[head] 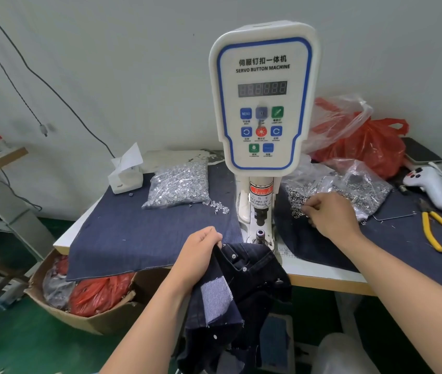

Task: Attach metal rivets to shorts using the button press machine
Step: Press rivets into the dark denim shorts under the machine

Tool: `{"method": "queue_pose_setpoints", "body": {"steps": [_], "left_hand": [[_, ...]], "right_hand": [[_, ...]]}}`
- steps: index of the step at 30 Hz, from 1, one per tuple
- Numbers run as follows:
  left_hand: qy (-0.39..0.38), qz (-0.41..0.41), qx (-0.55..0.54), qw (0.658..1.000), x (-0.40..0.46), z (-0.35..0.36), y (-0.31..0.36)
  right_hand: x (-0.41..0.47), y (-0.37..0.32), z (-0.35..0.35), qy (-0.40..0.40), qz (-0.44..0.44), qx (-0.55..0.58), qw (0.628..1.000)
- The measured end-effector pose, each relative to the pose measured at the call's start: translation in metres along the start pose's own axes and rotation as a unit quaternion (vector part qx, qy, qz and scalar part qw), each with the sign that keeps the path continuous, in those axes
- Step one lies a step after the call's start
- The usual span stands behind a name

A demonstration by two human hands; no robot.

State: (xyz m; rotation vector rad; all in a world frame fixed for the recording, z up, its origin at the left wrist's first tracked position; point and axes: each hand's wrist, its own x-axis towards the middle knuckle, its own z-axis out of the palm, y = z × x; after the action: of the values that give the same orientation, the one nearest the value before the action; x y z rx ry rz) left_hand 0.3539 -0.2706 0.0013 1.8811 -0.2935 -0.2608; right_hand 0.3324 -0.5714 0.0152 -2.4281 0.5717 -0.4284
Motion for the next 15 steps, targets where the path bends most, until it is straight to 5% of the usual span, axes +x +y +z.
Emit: {"method": "queue_pose_setpoints", "body": {"steps": [5, 9, 15], "left_hand": [[-0.001, 0.001, 0.001, 1.0, 0.001, 0.0, 0.0], [-0.003, -0.001, 0.002, 1.0, 0.001, 0.0, -0.002], [-0.005, -0.01, -0.003, 1.0, 0.0, 0.0, 0.001]], "right_hand": [[-0.015, -0.007, -0.005, -0.021, 0.051, 0.166, 0.985], [-0.039, -0.032, -0.005, -0.095, 0.155, 0.367, 0.912], [-0.066, -0.062, -0.002, -0.224, 0.251, 0.509, 0.792]]}}
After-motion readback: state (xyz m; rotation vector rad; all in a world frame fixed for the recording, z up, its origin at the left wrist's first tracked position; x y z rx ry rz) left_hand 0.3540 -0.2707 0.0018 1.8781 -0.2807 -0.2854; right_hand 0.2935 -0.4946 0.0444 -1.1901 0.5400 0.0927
